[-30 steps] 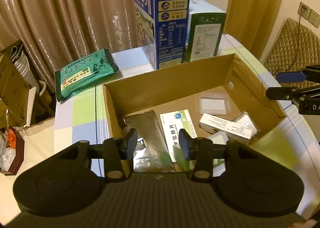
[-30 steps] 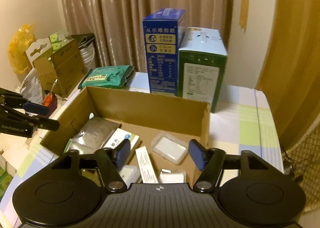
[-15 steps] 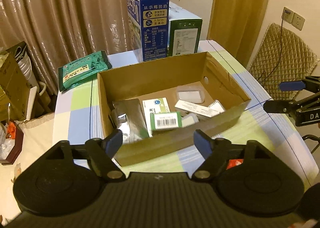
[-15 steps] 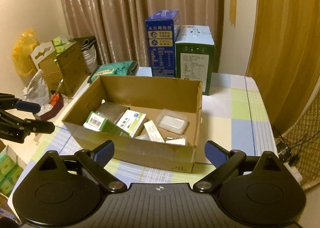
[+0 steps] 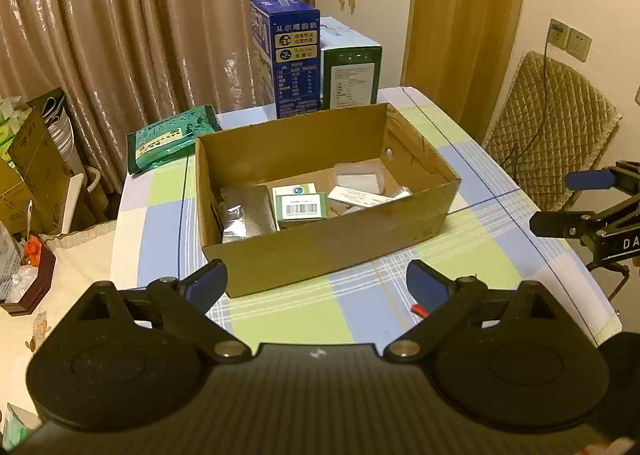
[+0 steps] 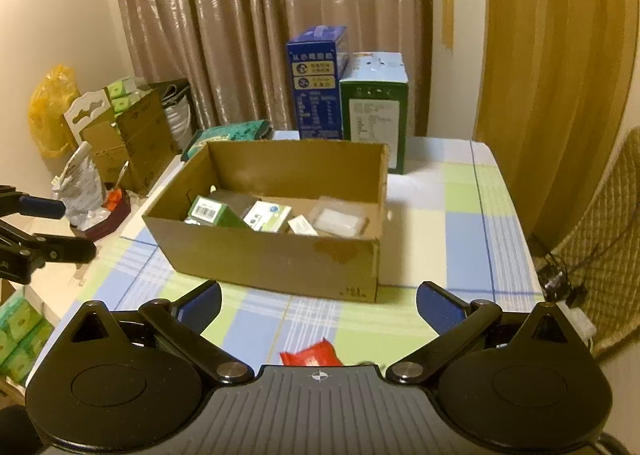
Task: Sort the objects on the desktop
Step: 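Withdraw both tools from the box toward the red candy packet and black cable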
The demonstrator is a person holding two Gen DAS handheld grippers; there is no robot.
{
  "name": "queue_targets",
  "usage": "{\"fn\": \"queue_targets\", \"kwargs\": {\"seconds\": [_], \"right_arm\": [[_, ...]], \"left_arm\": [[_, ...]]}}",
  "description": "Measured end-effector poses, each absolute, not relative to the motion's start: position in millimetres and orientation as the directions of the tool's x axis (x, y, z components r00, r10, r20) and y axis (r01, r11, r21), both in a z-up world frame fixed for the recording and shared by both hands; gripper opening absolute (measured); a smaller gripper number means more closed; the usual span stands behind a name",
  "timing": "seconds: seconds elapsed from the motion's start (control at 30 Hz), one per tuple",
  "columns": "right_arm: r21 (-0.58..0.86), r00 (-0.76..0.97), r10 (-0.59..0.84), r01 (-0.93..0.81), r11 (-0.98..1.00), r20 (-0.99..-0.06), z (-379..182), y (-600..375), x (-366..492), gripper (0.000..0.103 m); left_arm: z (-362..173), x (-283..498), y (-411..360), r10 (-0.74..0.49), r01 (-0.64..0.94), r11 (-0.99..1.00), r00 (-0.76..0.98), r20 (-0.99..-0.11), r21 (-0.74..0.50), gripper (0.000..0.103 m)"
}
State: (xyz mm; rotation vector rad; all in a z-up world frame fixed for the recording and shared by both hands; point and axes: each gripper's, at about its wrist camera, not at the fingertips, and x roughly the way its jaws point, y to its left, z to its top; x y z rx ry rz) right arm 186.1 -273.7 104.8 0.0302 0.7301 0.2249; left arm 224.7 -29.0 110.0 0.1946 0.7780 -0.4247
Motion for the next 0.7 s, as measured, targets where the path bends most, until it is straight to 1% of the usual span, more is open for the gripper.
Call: {"fn": "queue_targets", "kwargs": {"seconds": [0.27,0.57,0.7], "right_arm": [[0.121,0.716,0.205,-0.168,0.978,-0.668,101,-285,163,0.101],[0.153,0.709,0.199,-0.129,0.98,-0.676,90,-294,140,0.101],[0.154,0.714,0.175,-0.095,0.983,-0.678,86,-298,131,0.101]], "left_arm": [[112,203,-28,-0.295,0.435,0.9,0.644,-0.706,0.021,0.101],[106,185,-26,-0.282,0.434,0.9,0.647,-0.709,0.037,0.101],[100,177,-27,-0.258,0.426,0.902,0.662,-0.703,0.07,0.101]]}}
